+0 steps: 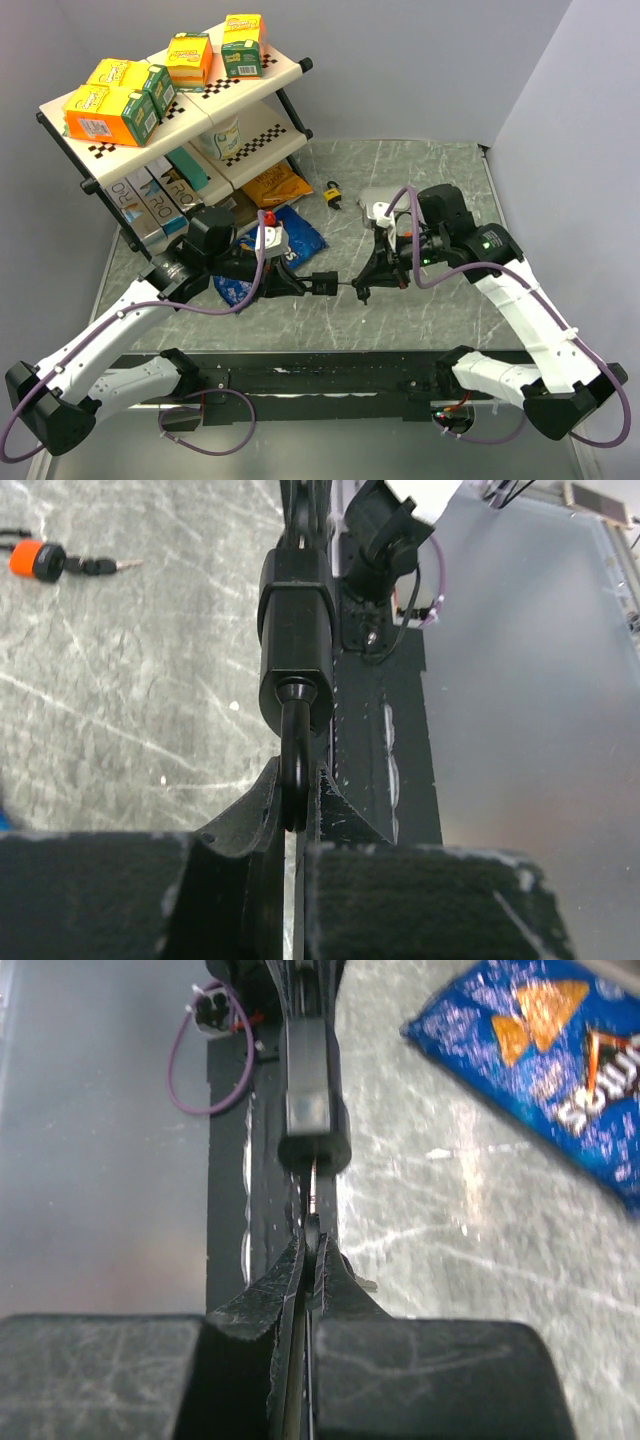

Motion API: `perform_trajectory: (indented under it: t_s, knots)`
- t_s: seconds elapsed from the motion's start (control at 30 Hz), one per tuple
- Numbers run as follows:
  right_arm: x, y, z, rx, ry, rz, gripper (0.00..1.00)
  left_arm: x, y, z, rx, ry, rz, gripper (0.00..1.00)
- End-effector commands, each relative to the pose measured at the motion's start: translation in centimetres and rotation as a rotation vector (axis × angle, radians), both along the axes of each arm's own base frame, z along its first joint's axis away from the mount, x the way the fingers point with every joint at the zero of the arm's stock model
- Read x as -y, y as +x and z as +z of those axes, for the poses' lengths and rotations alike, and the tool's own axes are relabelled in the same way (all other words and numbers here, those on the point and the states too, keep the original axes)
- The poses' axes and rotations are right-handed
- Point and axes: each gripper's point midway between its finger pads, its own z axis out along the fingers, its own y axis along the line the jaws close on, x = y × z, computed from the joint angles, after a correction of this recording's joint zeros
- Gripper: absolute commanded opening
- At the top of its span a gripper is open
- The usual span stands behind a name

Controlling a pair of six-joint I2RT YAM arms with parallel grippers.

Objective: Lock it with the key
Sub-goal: Lock the lock, then place the key at the center of the board.

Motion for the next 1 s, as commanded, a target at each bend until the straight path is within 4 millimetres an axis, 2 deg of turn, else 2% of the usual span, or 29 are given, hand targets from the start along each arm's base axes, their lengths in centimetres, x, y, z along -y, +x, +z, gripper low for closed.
perform_trajectory:
  t_s: [0.0, 0.2, 0.3, 0.4, 0.53, 0.63, 0.7, 0.73, 0.8, 0.83, 0.87, 0.9, 0.93, 0.97]
  knots:
    - [2.2, 0.6, 0.4, 0.036, -0.047, -0.056, 0.0, -0.4, -0.5, 1.8, 0.103, -0.045, -0.041, 0.01]
    - [3.6, 1.7, 0.9, 0.04, -0.059, -0.101, 0.0, -0.7, -0.5, 1.5, 0.111, -0.037, -0.038, 0.01]
    - [4.6, 3.1, 1.2, 0.047, -0.056, -0.157, 0.0, -0.7, -0.4, 1.3, 0.104, -0.035, -0.03, 0.01]
    - [6.4, 5.8, 0.8, 0.025, -0.057, -0.263, 0.0, -0.7, -0.2, 1.2, 0.096, -0.038, -0.011, 0.01]
    - [9.9, 11.6, 0.1, 0.034, -0.085, -0.455, 0.0, -0.6, 0.5, 1.2, 0.089, -0.042, 0.036, 0.01]
    - [13.9, 17.6, -0.7, 0.049, -0.132, -0.659, 0.0, -0.2, 1.4, 1.7, 0.079, -0.066, 0.076, 0.01]
    - [16.5, 20.4, -0.8, 0.068, -0.161, -0.772, 0.0, 0.0, 1.8, 2.2, 0.068, -0.082, 0.096, 0.01]
    - [17.9, 22.1, -2.4, 0.028, -0.204, -0.833, 0.0, 0.1, 2.0, 2.1, 0.061, -0.081, 0.105, 0.01]
    - [20.5, 24.6, -2.7, 0.036, -0.232, -0.919, 0.0, 0.3, 2.2, 2.2, 0.059, -0.093, 0.113, 0.01]
    - [21.9, 26.0, -4.5, 0.002, -0.277, -0.958, 0.0, 0.3, 2.4, 2.2, 0.065, -0.096, 0.121, 0.01]
    - [23.4, 27.2, -4.5, 0.014, -0.289, -1.001, 0.0, 0.3, 2.4, 2.2, 0.063, -0.095, 0.119, 0.01]
    - [24.3, 28.0, -5.0, 0.009, -0.304, -1.023, 0.0, 0.3, 2.4, 2.1, 0.059, -0.091, 0.122, 0.01]
    - [25.5, 28.9, -6.8, -0.026, -0.345, -1.049, 0.0, 0.3, 2.4, 2.0, 0.054, -0.088, 0.121, 0.01]
    - [26.3, 29.9, -6.9, -0.013, -0.355, -1.069, 0.0, 0.3, 2.4, 1.9, 0.05, -0.083, 0.124, 0.01]
